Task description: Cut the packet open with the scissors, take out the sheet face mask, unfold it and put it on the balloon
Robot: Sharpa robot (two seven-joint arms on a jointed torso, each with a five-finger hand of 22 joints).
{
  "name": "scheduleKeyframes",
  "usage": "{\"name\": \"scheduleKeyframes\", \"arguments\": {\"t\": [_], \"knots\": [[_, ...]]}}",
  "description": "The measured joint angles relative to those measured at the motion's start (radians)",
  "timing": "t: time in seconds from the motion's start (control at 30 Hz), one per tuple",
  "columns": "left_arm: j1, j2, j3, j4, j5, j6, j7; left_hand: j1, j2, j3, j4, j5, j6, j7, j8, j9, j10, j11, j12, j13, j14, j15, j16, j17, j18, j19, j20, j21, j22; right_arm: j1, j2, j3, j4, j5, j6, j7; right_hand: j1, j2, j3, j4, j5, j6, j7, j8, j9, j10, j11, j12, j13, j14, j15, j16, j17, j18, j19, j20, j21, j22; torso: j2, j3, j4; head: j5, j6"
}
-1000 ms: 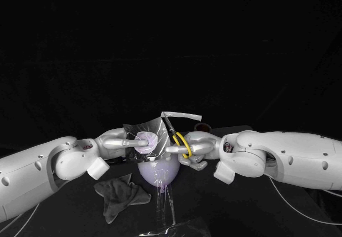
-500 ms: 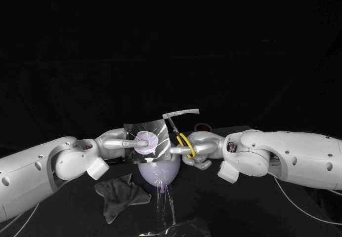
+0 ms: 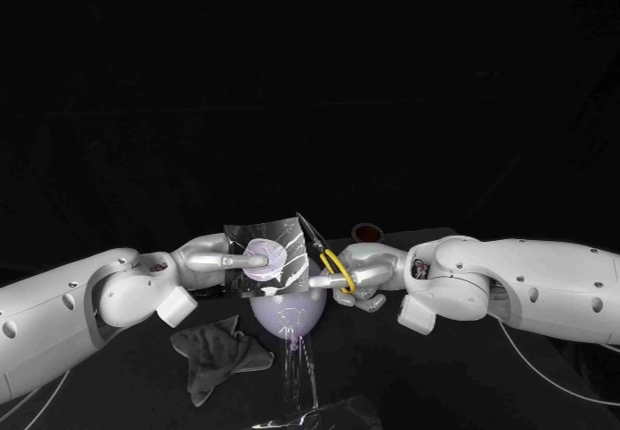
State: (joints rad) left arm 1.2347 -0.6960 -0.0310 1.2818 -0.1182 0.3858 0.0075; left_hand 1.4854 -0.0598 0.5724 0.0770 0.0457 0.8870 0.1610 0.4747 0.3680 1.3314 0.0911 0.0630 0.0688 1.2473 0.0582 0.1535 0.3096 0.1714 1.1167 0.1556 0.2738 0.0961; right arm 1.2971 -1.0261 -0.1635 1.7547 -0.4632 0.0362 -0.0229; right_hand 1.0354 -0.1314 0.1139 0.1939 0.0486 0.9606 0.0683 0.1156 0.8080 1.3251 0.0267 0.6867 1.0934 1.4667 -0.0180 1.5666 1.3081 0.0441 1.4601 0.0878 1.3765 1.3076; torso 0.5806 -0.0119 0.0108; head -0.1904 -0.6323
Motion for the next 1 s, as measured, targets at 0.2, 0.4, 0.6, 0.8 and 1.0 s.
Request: {"name": "scheduleKeyframes", "arguments": {"t": [0.2,0.4,0.6,0.8,1.0], "knots": [[0.000,0.000,0.000,0.000,-0.001,0.001,-0.001,0.000,0.000,0.000,0.000,0.000,0.000,0.000,0.000,0.000,0.000,0.000,0.000,0.000,0.000,0.000,0.000,0.000,0.000,0.000,0.000,0.000,0.000,0.000,0.000,-0.001,0.001,-0.010,0.002,-0.004,0.014,0.009,-0.007,0.003,0.000,0.000,0.000,0.000,0.002,0.000,0.000,0.000,0.000,0.000,0.000,0.000,0.000,0.000,0.000,0.000,0.005,0.000,0.000,-0.0006,0.0004,0.000,-0.002],[0.000,-0.001,0.000,0.000,-0.002,0.001,-0.002,0.000,0.000,0.000,0.000,0.000,0.000,0.000,0.000,0.000,0.000,0.000,0.000,0.000,0.000,0.000,0.000,0.000,-0.001,0.000,0.000,0.000,0.000,0.000,-0.001,-0.001,0.007,-0.015,0.002,-0.005,0.015,0.008,-0.011,0.005,0.000,0.000,0.000,0.000,0.002,0.000,0.000,0.000,0.000,0.000,0.000,-0.003,-0.001,0.000,0.000,0.000,0.005,0.000,0.001,-0.0006,0.0005,0.000,-0.002],[0.000,-0.002,0.000,0.000,-0.003,0.002,-0.003,-0.001,-0.001,0.000,0.000,-0.002,0.003,0.003,0.000,0.000,0.000,0.000,0.000,0.000,0.000,0.000,0.000,0.001,-0.001,0.000,0.000,0.000,0.000,0.000,-0.007,-0.001,0.019,-0.016,0.001,-0.002,0.015,0.008,-0.013,0.007,0.000,0.000,0.000,0.000,0.002,0.000,0.000,0.000,0.000,0.000,0.000,0.001,-0.001,0.000,0.000,0.000,0.005,0.000,0.001,0.0000,0.0004,0.001,-0.002],[0.000,-0.002,0.000,-0.002,-0.003,0.002,-0.004,-0.003,-0.003,0.000,0.000,-0.002,0.003,0.003,-0.003,0.000,-0.001,0.001,0.000,0.000,0.000,0.000,0.000,0.001,-0.001,0.000,0.000,0.000,0.000,0.000,-0.015,-0.001,0.030,-0.016,0.001,0.002,0.019,0.012,-0.013,0.008,0.000,0.000,0.000,0.000,0.002,0.000,0.000,0.000,0.000,0.000,0.000,0.001,-0.001,0.000,0.000,0.000,0.005,0.000,0.000,0.0005,0.0000,0.002,-0.003],[0.000,-0.003,0.000,-0.003,-0.003,0.002,-0.004,-0.003,-0.003,0.000,0.000,-0.003,0.003,0.003,-0.003,0.000,-0.002,0.002,0.002,0.000,0.000,0.000,0.000,0.001,-0.002,0.000,0.000,0.000,0.000,0.000,-0.021,-0.001,0.033,-0.016,0.001,0.007,0.019,0.012,-0.020,0.009,0.000,0.000,0.000,0.000,0.001,0.000,0.000,0.000,0.000,0.000,0.000,0.000,0.000,0.000,0.002,-0.003,0.011,0.000,0.000,0.0004,-0.0001,0.002,-0.003]]}}
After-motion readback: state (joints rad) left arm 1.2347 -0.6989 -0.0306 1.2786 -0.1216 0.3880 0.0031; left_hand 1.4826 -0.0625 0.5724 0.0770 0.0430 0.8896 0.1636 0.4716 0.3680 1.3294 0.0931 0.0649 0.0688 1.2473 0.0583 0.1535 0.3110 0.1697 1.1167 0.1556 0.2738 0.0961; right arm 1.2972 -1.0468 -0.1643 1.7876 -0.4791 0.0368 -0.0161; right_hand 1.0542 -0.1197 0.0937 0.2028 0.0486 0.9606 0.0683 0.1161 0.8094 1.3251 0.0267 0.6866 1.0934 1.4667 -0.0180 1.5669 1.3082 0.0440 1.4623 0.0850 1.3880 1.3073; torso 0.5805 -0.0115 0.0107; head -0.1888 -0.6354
